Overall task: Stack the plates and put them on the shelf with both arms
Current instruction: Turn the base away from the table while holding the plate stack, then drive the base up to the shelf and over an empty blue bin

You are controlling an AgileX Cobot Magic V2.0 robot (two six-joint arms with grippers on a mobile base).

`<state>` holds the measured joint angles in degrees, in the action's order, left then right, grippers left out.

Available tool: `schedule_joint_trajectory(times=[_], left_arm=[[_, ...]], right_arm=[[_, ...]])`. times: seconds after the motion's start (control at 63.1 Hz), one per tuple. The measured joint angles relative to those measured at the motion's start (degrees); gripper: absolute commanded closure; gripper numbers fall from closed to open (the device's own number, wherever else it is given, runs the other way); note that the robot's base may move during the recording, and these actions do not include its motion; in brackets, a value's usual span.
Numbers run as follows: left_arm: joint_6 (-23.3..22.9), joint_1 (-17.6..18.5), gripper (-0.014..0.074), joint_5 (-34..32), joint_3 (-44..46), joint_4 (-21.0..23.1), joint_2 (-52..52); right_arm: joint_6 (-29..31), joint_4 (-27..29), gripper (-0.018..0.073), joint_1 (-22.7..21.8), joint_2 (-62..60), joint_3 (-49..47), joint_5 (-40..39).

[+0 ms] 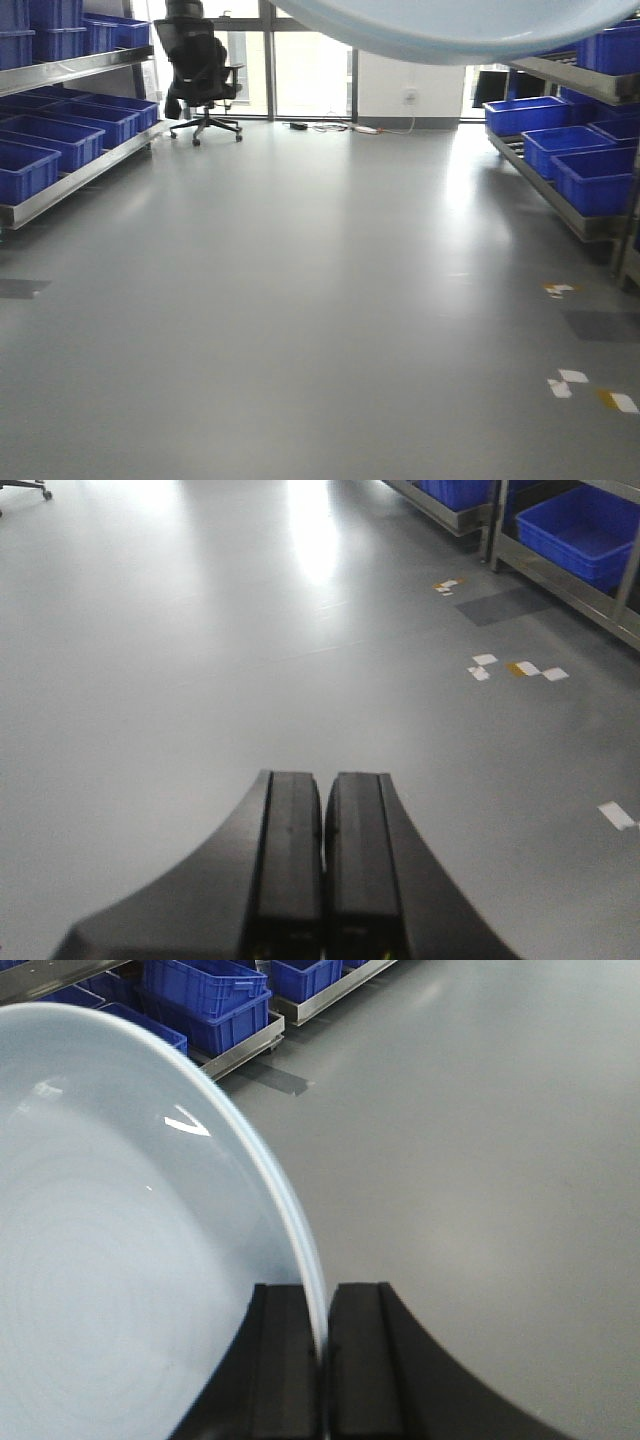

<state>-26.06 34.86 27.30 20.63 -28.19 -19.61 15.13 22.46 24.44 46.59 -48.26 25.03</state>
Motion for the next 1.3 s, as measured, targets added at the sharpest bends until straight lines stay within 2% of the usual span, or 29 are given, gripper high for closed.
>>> schedule_joint_trajectory(times=[1.3], left_arm=[[0.0, 0.0, 0.0513, 0.0, 0.0, 0.0, 0.0]], right_arm=[[0.0, 0.0, 0.051, 0.0, 0.1, 0.0, 0.0]])
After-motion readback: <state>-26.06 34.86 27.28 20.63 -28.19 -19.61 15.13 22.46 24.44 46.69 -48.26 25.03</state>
